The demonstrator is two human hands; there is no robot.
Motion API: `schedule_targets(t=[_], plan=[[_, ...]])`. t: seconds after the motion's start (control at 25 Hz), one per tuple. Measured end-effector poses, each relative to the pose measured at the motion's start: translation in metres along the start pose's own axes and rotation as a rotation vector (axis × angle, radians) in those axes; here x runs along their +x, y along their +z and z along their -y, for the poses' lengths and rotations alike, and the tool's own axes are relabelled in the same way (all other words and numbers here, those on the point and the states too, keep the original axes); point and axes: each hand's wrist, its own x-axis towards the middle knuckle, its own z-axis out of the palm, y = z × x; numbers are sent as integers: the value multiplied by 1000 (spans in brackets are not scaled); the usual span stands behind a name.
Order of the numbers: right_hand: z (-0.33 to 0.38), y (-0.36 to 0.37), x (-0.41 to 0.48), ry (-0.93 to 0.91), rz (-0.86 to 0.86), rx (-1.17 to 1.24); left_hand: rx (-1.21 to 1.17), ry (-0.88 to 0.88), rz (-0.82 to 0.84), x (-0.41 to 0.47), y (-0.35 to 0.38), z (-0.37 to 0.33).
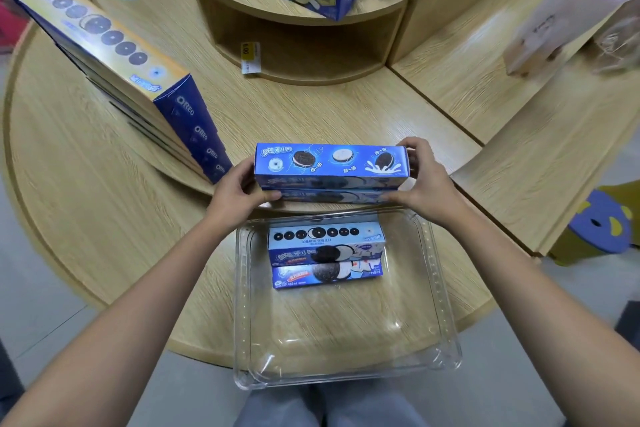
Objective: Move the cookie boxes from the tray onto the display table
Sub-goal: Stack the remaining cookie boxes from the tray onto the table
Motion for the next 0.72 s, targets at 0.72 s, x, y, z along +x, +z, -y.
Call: schedule_targets(t=[0.72], plan=[[9,0,16,-51,84,-212,-127,-39,-45,-12,-2,1]])
